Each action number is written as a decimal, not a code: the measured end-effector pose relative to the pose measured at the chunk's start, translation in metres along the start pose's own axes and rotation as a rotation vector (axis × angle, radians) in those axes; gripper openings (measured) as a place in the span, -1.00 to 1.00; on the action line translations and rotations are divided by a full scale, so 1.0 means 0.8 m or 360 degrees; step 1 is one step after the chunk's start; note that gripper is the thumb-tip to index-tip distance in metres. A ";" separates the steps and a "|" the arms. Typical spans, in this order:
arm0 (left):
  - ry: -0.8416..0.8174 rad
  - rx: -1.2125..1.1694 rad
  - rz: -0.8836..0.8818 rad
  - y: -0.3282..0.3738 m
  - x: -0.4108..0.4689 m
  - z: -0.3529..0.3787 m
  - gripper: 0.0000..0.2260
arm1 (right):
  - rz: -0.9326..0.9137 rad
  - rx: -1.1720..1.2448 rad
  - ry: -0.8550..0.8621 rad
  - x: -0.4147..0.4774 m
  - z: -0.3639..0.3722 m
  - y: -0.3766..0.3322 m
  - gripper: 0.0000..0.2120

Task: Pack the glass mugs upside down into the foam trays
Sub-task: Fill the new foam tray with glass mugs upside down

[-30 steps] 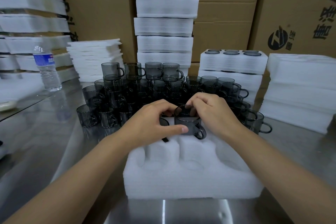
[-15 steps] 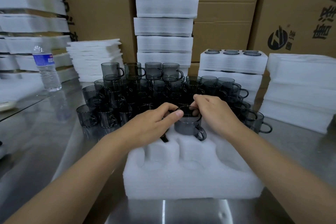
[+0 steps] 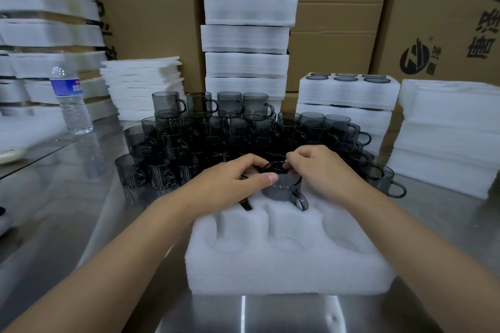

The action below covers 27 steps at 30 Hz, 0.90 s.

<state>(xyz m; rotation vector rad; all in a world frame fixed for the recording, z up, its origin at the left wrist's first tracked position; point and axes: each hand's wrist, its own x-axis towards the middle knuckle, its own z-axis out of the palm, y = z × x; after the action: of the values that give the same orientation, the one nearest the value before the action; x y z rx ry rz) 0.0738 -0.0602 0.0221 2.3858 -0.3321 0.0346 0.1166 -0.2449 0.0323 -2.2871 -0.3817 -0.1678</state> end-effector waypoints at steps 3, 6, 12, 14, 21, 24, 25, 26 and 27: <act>-0.0015 -0.0028 0.0006 0.000 0.000 0.000 -0.66 | -0.0019 -0.0024 -0.0006 -0.001 -0.001 0.000 -0.74; -0.0032 -0.0023 0.0022 -0.002 0.001 -0.001 -0.78 | -0.0046 -0.0072 -0.0010 0.000 0.000 0.001 -0.73; -0.0076 0.0010 0.0035 0.001 0.001 -0.002 -0.87 | -0.0080 -0.0166 -0.0088 0.001 0.001 0.002 -0.68; -0.0081 0.0018 0.0038 0.001 0.000 -0.003 -0.87 | -0.0092 -0.0202 -0.0133 0.001 0.001 0.000 -0.66; -0.0063 0.0099 0.0001 0.003 0.000 -0.001 -0.88 | -0.0109 -0.0341 -0.0260 0.002 0.000 0.000 -0.63; -0.0035 0.0133 -0.0010 0.003 0.000 0.001 -0.82 | -0.0101 -0.0363 -0.0270 0.004 0.001 0.002 -0.65; -0.0032 0.0139 -0.0012 0.004 0.000 0.001 -0.81 | -0.0090 -0.0353 -0.0258 0.005 0.002 0.003 -0.67; -0.0031 0.0141 -0.0013 0.004 0.000 0.001 -0.82 | -0.0087 -0.0351 -0.0249 0.005 0.002 0.004 -0.68; -0.0029 0.0141 -0.0013 0.004 0.000 0.001 -0.85 | -0.0088 -0.0353 -0.0252 0.006 0.003 0.005 -0.69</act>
<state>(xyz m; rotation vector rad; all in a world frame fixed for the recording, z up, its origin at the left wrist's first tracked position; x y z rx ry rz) 0.0729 -0.0630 0.0238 2.4765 -0.3357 0.0242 0.1223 -0.2447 0.0288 -2.5186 -0.5313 -0.0590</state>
